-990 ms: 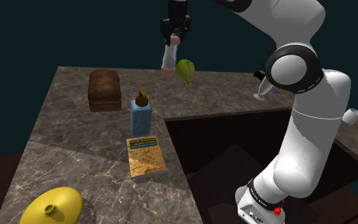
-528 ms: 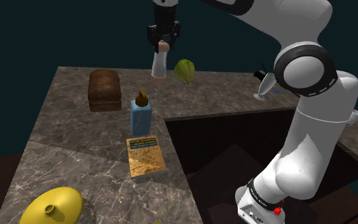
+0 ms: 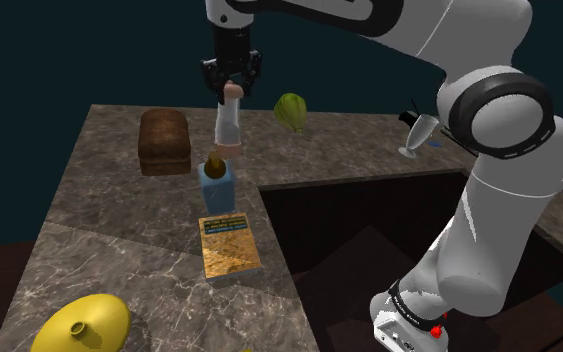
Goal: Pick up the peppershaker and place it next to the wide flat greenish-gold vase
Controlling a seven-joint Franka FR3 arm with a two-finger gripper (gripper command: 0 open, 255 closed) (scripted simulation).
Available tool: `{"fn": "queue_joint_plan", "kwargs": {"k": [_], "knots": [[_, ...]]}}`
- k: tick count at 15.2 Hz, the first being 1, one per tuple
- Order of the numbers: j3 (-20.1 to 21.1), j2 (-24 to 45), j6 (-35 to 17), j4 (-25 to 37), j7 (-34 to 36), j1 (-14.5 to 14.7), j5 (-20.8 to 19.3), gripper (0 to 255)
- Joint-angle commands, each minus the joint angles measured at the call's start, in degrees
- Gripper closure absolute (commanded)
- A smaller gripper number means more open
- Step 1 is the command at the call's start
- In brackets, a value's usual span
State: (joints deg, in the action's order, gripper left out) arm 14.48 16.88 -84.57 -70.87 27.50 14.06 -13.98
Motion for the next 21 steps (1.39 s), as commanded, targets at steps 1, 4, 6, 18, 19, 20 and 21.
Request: {"fn": "queue_joint_plan", "kwargs": {"k": [1, 4, 6, 18, 19, 20, 21], "knots": [[0.8, 0.9, -0.2, 0.0, 2.7, 1.8, -0.3, 255], [2.0, 2.1, -0.6, 0.1, 6.4, 4.3, -0.7, 255], [2.6, 3.2, -0.6, 0.7, 8.9, 6.2, -1.1, 255], [5.2, 14.9, 1.0, 11.4, 21.6, 18.2, -4.3, 255], [5.3, 14.6, 0.1, 10.1, 21.8, 17.9, -4.2, 255], [5.3, 14.3, -0.9, 8.8, 22.0, 17.7, -4.2, 255], [5.3, 14.0, -1.8, 7.7, 22.1, 17.5, -4.1, 255]]}}
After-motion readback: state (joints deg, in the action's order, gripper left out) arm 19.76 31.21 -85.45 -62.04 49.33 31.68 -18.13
